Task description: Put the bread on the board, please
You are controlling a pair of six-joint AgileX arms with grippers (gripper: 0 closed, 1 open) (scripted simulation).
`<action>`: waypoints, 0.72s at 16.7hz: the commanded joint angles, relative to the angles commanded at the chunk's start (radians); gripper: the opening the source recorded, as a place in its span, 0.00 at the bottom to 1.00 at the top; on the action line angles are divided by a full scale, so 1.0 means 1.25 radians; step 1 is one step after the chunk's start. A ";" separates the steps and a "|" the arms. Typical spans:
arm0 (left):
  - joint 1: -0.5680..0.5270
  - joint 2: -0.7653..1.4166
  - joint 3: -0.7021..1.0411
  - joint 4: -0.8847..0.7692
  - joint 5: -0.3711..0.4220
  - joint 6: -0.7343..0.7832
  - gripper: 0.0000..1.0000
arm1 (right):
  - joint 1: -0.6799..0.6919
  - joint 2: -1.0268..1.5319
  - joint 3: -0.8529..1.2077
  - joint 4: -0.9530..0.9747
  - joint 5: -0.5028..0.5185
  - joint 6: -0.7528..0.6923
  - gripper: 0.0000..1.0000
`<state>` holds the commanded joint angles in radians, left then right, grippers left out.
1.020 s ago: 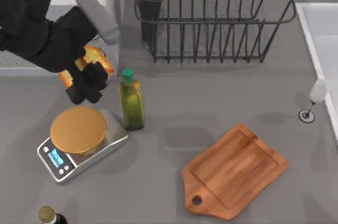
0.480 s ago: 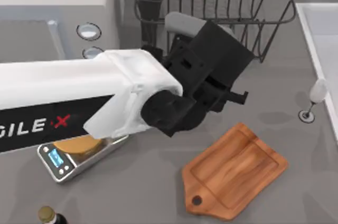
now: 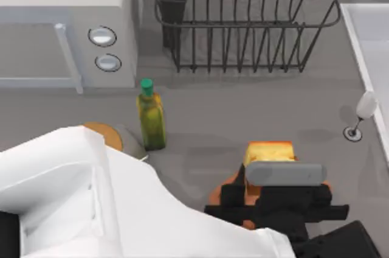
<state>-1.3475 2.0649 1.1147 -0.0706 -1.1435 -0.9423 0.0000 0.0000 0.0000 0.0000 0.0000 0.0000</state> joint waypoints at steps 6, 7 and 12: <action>-0.062 0.070 -0.012 0.041 -0.073 -0.080 0.00 | 0.000 0.000 0.000 0.000 0.000 0.000 1.00; -0.062 0.070 -0.012 0.041 -0.073 -0.080 0.00 | 0.000 0.000 0.000 0.000 0.000 0.000 1.00; -0.056 0.064 -0.006 0.056 -0.069 -0.077 0.00 | 0.000 0.000 0.000 0.000 0.000 0.000 1.00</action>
<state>-1.4178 2.1450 1.1078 -0.0004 -1.2304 -1.0387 0.0000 0.0000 0.0000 0.0000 0.0000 0.0000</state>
